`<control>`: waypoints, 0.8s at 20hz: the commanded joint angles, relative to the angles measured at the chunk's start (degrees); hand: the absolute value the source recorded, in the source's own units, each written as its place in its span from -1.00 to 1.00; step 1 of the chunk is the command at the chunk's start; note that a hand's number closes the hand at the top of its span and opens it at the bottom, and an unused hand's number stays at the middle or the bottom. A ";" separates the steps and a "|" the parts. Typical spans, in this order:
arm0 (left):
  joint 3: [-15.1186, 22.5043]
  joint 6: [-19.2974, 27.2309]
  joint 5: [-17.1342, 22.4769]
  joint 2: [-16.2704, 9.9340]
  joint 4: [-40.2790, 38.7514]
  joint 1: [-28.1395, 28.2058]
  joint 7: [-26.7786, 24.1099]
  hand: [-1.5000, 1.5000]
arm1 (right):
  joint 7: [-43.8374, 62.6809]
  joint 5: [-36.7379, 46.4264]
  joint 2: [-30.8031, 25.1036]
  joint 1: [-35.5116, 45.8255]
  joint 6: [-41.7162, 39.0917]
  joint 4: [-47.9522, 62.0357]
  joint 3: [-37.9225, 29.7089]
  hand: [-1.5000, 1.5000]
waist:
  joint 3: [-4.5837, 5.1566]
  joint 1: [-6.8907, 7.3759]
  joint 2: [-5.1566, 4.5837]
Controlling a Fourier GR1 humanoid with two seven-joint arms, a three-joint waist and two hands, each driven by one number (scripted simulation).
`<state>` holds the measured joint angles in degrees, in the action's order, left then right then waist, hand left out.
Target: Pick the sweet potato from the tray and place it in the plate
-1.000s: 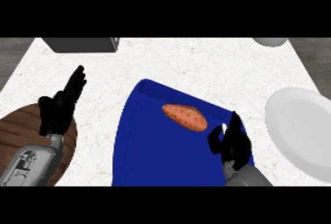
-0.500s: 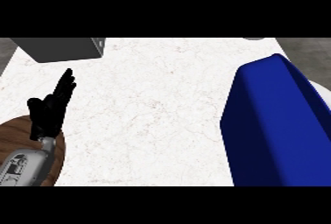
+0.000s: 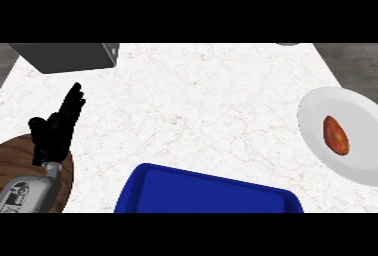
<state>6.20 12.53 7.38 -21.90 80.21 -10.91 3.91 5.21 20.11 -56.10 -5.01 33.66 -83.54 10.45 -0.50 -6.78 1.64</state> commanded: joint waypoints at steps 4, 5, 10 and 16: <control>1.04 -0.53 -0.34 0.58 1.64 0.44 -0.36 0.00 | -23.49 -22.30 -5.10 -3.99 -11.66 1.04 -12.19 1.00 | 0.13 2.19 -0.70; 1.09 -0.47 -0.42 0.41 2.65 -0.10 0.42 0.00 | -27.66 -24.41 -5.03 -5.66 -13.84 2.87 -13.67 1.00 | 0.12 2.52 -0.75; 1.49 -0.84 -1.58 1.71 -0.30 -4.63 1.48 0.00 | -38.23 -31.39 -6.79 -4.48 -28.53 16.42 -20.10 1.00 | 0.38 5.71 -1.73; 1.06 -3.09 -2.95 3.20 0.35 -5.85 2.74 0.00 | -39.22 -22.26 -0.27 3.69 -29.86 23.07 -14.88 1.00 | 0.48 6.91 -1.71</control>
<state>8.56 11.05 4.66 -18.76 81.01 -14.74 5.05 -31.43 -5.37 -59.15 -3.75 5.82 -64.69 -5.36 -0.07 -0.40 0.01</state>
